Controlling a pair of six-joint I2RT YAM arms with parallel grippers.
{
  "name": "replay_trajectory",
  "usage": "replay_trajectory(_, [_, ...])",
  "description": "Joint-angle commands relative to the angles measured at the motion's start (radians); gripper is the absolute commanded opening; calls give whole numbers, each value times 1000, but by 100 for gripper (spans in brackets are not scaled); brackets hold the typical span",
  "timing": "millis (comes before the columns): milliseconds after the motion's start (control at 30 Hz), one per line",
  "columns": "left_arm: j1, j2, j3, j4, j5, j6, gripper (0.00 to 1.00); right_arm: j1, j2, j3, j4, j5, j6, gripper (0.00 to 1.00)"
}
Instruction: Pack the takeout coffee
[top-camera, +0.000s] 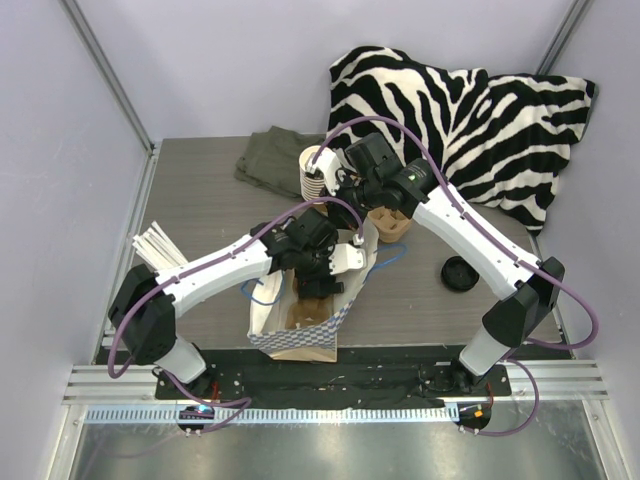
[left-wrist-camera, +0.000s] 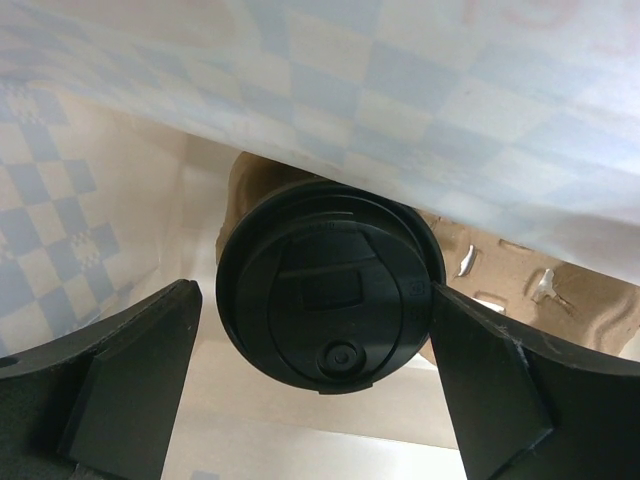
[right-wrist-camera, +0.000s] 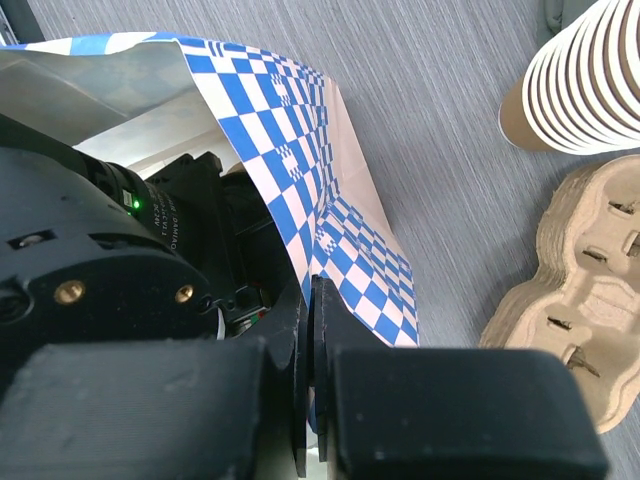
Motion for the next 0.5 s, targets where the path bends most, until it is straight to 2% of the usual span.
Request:
replay_trajectory(0, [1, 2, 12, 7, -70, -5, 99, 2, -10, 41, -16, -34, 2, 1])
replay_trajectory(467, [-19, -32, 61, -7, -42, -6, 100, 2, -5, 43, -17, -40, -2, 1])
